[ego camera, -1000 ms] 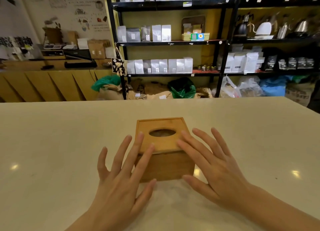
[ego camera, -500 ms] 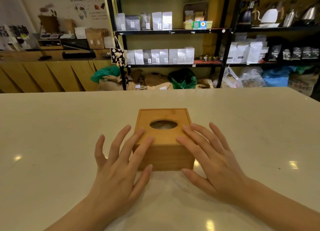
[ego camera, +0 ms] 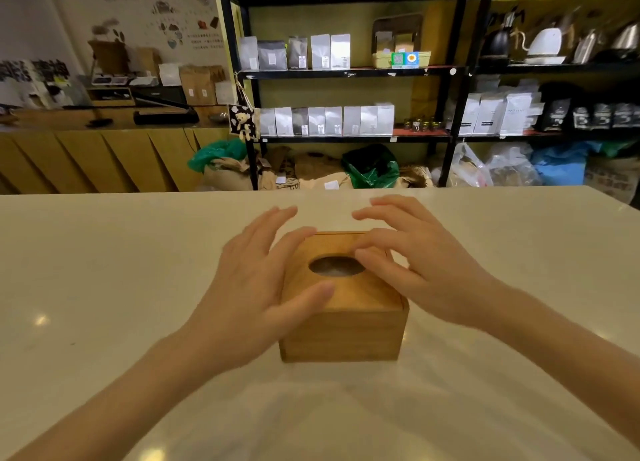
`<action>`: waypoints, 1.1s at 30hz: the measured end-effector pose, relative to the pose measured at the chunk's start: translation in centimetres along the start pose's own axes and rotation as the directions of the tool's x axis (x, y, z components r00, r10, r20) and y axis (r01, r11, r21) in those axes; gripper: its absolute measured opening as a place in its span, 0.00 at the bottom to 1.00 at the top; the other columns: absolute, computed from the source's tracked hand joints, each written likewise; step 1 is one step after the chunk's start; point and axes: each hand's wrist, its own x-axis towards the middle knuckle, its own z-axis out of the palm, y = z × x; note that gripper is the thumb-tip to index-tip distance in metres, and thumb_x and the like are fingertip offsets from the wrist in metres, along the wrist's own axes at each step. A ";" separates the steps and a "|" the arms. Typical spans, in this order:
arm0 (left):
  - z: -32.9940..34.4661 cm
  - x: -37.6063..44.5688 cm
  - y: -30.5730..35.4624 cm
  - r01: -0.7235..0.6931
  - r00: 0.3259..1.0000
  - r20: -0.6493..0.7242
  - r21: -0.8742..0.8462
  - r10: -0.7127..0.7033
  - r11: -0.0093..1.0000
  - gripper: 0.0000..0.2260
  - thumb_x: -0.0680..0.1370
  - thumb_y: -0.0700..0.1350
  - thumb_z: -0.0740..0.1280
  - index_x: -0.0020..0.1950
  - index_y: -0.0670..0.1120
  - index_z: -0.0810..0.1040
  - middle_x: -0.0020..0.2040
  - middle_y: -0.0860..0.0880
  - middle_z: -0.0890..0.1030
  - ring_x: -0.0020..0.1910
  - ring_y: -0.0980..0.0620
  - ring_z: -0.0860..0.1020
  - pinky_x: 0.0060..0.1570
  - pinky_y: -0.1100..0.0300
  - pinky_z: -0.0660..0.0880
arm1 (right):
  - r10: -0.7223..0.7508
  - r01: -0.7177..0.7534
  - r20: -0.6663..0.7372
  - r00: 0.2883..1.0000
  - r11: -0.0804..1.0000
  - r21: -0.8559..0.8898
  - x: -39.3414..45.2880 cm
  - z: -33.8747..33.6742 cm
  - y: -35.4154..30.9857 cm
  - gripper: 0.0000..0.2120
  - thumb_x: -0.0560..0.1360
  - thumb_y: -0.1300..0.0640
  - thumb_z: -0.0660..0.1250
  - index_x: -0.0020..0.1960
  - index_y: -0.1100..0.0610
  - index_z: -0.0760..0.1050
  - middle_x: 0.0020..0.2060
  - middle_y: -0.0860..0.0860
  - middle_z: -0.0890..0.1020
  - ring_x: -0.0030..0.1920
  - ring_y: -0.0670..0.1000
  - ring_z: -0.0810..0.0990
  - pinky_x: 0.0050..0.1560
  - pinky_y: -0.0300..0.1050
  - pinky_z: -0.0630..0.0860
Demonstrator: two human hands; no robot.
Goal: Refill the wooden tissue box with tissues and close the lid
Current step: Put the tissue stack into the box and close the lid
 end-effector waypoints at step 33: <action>1.1 2.9 -1.6 0.320 0.830 0.499 -0.062 -0.248 0.946 0.58 0.51 0.78 0.58 0.74 0.57 0.36 0.76 0.59 0.39 0.75 0.57 0.46 0.74 0.52 0.53 | -0.160 0.117 0.368 0.916 0.984 0.135 6.3 0.5 1.3 0.11 0.71 0.52 0.70 0.53 0.51 0.82 0.60 0.23 0.64 0.73 0.41 0.47 0.73 0.43 0.47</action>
